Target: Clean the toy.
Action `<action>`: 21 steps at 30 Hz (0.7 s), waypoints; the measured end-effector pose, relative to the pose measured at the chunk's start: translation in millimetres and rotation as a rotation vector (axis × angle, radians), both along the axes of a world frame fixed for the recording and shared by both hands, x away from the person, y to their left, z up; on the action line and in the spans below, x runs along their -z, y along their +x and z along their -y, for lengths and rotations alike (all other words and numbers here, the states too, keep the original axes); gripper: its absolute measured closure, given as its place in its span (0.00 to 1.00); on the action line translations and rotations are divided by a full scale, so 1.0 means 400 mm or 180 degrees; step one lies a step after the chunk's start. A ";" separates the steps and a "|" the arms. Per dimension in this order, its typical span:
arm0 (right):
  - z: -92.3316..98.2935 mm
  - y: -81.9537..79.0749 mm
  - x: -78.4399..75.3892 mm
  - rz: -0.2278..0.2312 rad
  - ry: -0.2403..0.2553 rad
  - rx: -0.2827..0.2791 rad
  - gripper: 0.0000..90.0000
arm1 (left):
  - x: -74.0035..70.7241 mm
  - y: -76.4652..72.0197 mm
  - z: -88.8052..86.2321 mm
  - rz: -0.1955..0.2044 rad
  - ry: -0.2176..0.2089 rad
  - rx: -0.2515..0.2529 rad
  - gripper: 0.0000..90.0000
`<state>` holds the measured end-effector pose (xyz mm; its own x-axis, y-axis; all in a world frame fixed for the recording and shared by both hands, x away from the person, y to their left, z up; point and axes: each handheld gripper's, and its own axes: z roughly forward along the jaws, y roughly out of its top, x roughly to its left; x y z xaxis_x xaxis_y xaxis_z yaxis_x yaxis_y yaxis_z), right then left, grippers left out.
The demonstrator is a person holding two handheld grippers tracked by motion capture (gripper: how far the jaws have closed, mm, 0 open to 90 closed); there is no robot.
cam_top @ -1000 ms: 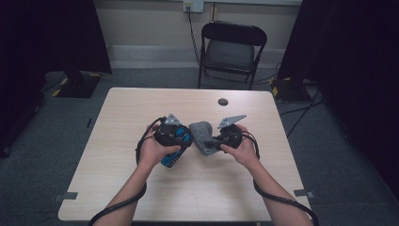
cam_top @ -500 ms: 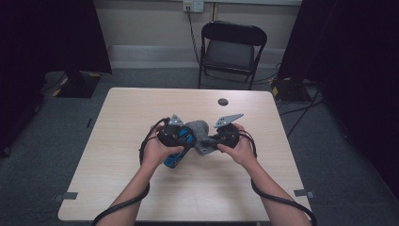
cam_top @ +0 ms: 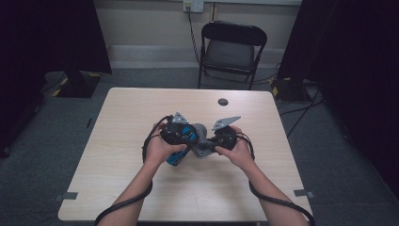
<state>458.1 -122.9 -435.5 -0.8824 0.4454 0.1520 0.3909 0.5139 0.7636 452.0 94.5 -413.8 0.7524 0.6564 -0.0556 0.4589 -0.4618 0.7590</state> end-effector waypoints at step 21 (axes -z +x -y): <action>-0.021 -0.019 0.018 -0.0043 -0.0013 -0.0131 0.84 | -0.013 0.015 0.013 0.0007 -0.0046 -0.0041 0.28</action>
